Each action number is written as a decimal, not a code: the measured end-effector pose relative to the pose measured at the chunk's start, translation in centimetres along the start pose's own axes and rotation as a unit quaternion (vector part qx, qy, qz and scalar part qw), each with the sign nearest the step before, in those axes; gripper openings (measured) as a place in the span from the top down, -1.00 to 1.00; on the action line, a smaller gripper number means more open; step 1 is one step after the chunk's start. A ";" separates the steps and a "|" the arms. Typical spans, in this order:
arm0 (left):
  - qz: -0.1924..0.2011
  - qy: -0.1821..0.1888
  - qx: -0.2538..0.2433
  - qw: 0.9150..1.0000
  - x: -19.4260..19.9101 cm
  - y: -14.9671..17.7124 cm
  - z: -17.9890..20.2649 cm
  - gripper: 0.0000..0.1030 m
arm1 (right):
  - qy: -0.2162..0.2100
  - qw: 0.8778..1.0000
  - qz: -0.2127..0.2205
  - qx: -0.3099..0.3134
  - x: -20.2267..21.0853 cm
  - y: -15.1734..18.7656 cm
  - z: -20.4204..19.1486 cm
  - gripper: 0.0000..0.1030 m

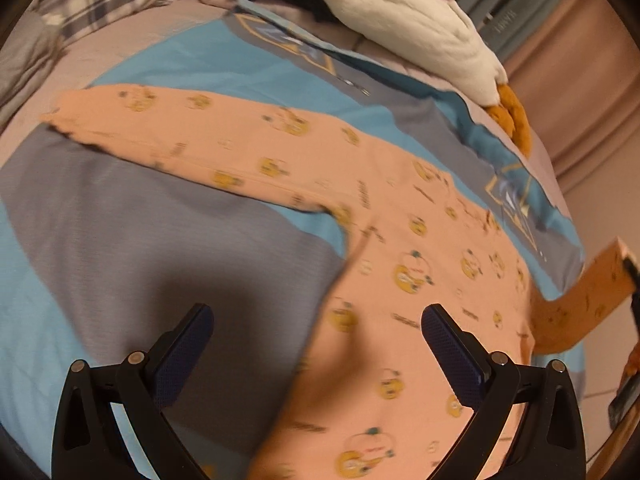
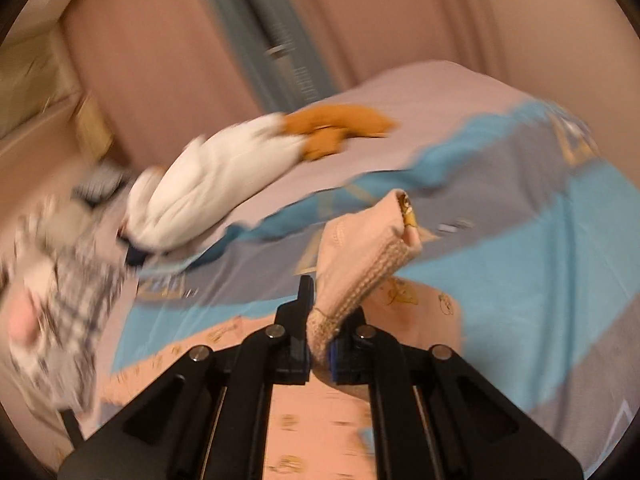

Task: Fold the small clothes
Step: 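Fold the held sleeve across the shirt body with the right tool, release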

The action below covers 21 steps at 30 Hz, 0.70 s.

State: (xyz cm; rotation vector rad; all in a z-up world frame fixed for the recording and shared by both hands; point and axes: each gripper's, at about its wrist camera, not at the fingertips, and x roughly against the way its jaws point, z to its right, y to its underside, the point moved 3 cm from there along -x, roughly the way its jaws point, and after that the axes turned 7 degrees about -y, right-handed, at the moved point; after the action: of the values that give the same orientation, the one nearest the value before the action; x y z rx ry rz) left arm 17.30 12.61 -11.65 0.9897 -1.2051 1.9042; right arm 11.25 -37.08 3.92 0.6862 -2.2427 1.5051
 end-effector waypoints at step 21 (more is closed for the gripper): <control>0.012 -0.032 0.068 0.997 1.5 -1.9 -10.7 -1.00 | 0.030 0.912 -0.221 0.344 -22.6 18.7 -21.5 0.45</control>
State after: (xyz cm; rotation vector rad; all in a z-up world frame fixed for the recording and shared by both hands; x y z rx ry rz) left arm 15.54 23.35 -12.62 1.1205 -1.1399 2.0086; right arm 19.60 -6.73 -14.40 1.2194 -1.3295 2.0091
